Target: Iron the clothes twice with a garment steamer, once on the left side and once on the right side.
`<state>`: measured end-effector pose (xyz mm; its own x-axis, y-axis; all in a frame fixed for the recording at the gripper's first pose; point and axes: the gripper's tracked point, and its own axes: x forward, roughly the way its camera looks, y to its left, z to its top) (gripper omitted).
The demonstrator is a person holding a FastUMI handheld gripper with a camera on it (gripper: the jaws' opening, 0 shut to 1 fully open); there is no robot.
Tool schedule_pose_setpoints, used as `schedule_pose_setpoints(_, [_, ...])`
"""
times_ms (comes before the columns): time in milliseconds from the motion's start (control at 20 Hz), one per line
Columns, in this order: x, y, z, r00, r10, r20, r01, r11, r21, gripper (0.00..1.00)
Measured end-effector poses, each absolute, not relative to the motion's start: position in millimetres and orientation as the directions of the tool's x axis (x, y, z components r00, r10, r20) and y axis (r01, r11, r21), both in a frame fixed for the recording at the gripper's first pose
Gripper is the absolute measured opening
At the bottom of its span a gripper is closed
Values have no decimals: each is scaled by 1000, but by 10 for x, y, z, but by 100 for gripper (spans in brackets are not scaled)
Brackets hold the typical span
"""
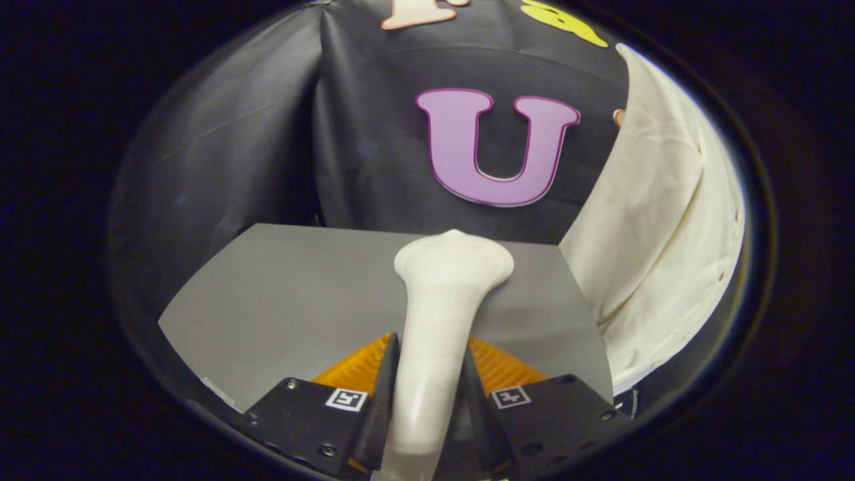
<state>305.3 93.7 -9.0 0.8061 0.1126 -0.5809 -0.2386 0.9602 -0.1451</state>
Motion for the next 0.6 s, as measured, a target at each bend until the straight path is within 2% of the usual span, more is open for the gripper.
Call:
schedule_pose_setpoints(100, [3061,959,-60,817,132,-561,-232,967,-110,46])
schedule_pose_setpoints(200, [3119,1000,54,857,157,-490,-230,969,-93,42])
schedule_pose_setpoints(600, [3018,1027,529,933,248,-261,-269,962,-46,39])
